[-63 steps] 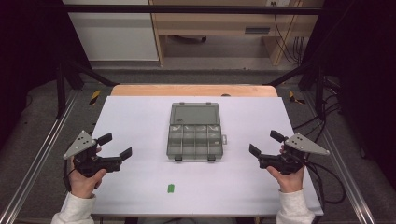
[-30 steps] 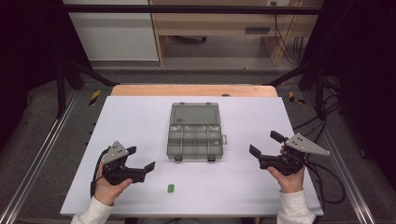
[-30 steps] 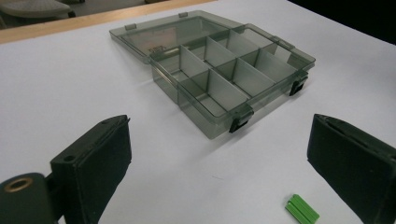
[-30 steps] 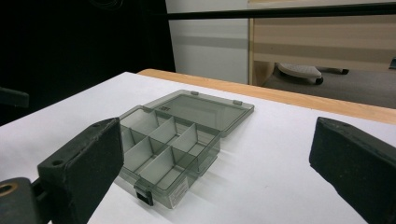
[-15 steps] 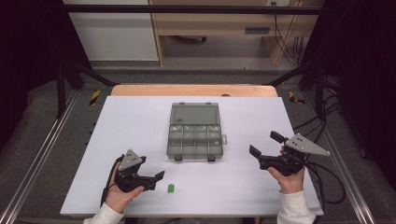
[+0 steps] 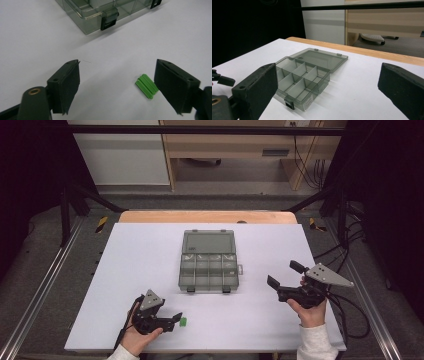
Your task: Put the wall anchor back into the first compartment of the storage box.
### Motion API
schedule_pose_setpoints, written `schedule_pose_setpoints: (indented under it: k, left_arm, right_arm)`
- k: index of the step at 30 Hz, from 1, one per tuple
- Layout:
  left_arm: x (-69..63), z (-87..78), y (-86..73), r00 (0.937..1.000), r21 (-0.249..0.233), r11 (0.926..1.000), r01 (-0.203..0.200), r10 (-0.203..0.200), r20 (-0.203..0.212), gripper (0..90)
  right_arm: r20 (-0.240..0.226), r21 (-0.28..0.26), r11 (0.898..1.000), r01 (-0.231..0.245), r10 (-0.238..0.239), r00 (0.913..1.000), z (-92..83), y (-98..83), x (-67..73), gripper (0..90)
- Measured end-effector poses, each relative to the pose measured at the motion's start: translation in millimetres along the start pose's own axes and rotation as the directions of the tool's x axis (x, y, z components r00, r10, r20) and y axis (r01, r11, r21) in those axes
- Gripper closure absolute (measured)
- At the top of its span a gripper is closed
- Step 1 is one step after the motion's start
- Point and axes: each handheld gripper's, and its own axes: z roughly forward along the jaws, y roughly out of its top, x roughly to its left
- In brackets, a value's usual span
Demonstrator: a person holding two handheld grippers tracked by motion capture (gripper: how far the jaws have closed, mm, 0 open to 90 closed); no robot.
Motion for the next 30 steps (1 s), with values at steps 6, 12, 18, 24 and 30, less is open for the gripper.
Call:
schedule_pose_setpoints:
  k: [6,12,18,24,30]
  left_arm:
    - [-6.8,6.9,-2.6,0.9999,0.041,0.9991,-0.013,0.013,0.009,32.0]
    - [-9.9,10.2,-3.8,0.9997,0.071,0.9972,-0.021,0.021,0.012,42.0]
    - [-12.4,11.4,-4.1,0.9995,0.089,0.9957,-0.023,0.021,0.024,49.7]
    - [-16.5,11.4,-3.9,0.9994,0.100,0.9944,-0.033,0.032,0.013,51.0]
    - [-24.4,11.0,-3.8,0.9987,0.122,0.9919,-0.034,0.038,-0.034,52.4]
  right_arm:
    - [-0.002,0.006,1.000,0.008,-0.008,1.0000,0.9,-0.5,-0.1,2.9]
    - [-0.001,0.009,1.000,0.006,-0.006,1.0000,0.5,-0.4,0.0,2.7]
    - [-0.002,0.009,1.000,0.008,-0.008,1.0000,0.7,-0.5,0.0,2.7]
    - [-0.004,0.005,1.000,0.007,-0.007,1.0000,0.4,-0.4,0.0,2.7]
    - [-0.005,0.006,1.000,0.007,-0.007,1.0000,0.4,-0.4,0.1,2.7]
